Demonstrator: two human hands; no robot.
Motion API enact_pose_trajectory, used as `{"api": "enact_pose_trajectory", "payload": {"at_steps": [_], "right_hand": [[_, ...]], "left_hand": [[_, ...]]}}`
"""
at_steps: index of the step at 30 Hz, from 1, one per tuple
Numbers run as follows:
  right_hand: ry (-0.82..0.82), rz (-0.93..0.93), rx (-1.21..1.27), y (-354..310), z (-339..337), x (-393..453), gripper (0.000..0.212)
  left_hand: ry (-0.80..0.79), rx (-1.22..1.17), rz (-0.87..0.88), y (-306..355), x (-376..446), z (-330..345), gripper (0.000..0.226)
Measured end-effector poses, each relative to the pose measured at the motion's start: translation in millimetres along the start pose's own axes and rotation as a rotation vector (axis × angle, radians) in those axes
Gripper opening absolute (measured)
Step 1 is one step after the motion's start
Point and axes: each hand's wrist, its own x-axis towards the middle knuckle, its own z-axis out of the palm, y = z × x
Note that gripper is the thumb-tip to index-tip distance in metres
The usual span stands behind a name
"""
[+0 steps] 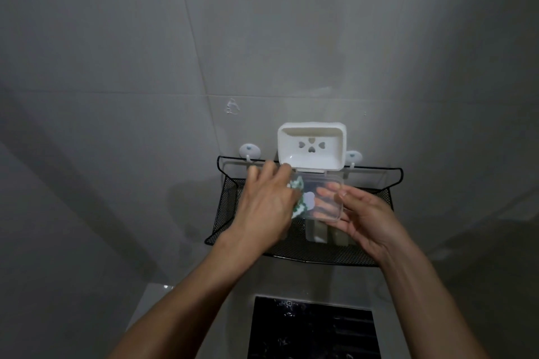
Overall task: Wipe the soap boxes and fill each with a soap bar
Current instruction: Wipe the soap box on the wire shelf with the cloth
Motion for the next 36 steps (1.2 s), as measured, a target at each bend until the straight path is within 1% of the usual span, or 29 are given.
{"api": "enact_pose_trajectory", "payload": {"at_steps": [2,4,7,11,14,16,18,21,23,25,28,31,34,36], "right_hand": [[-0.013,0.005,0.002,-1,4,2,0.027],[-0.043,0.000,-0.005,-2,7,3,0.032],[-0.055,0.009,-0.024,-1,10,2,0.035],[-0.009,0.001,0.002,-1,1,0,0.036],[0.025,-0.029,-0.003,-1,1,0,0.025],[0.053,-0.039,-0.015,1,2,0,0.021],[0.075,-0.045,-0.024,3,3,1,0.020],[0.125,-0.067,-0.008,3,-1,2,0.019],[0.149,-0.077,-0.010,3,-3,3,0.019],[0.153,-0.070,-0.013,6,-4,3,0.019],[0.161,-0.035,-0.027,8,-6,3,0.020],[0.200,-0.038,-0.020,-2,-11,2,0.019],[0.224,-0.065,0.023,-15,-19,-1,0.020],[0.229,-0.082,0.051,-19,-22,-4,0.019]], "left_hand": [[0.044,-0.006,0.013,-1,4,-1,0.017],[0.063,-0.021,0.046,2,9,0,0.022],[0.018,-0.007,0.061,3,15,5,0.030],[-0.025,0.048,-0.034,-7,13,11,0.036],[-0.074,0.094,-0.111,-8,13,14,0.039],[-0.101,0.085,-0.164,-4,14,15,0.039],[-0.137,0.051,-0.208,0,15,16,0.038],[-0.239,-0.051,-0.243,4,12,21,0.038],[-0.324,-0.145,-0.269,3,11,21,0.034],[-0.366,-0.226,-0.300,-1,12,21,0.026],[-0.354,-0.416,-0.345,-9,15,21,0.031],[-0.282,-0.630,-0.386,-20,12,22,0.032],[-0.204,-0.648,-0.385,-28,10,27,0.026],[-0.156,-0.639,-0.372,-26,11,33,0.017]]}}
